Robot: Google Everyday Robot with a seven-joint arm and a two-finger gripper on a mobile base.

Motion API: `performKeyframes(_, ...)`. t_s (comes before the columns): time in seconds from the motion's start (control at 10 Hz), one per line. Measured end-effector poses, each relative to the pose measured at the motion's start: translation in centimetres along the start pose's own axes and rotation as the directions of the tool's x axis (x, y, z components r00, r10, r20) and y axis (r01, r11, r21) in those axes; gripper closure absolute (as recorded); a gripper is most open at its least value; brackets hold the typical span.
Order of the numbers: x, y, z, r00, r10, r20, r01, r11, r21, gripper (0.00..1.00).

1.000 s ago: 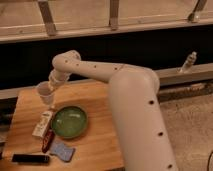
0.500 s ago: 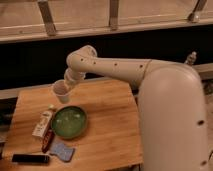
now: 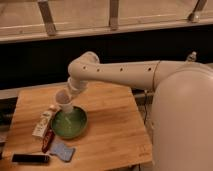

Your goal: Place the ceramic cup in the ceramic bowl

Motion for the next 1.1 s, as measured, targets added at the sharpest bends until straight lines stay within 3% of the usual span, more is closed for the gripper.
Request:
performKeyframes(0.3, 2.4, 1.3, 2.8, 0.997, 0.013, -0.071, -0.016, 0.999, -0.038, 1.00)
performKeyframes(0.7, 6.2, -0.4, 4.0, 0.984, 0.052, -0.168, -0.056, 0.998, -0.016, 1.00)
performKeyframes(1.1, 6.3, -2.0, 5.2, 0.987, 0.042, -0.156, -0.046, 0.999, -0.020, 1.00)
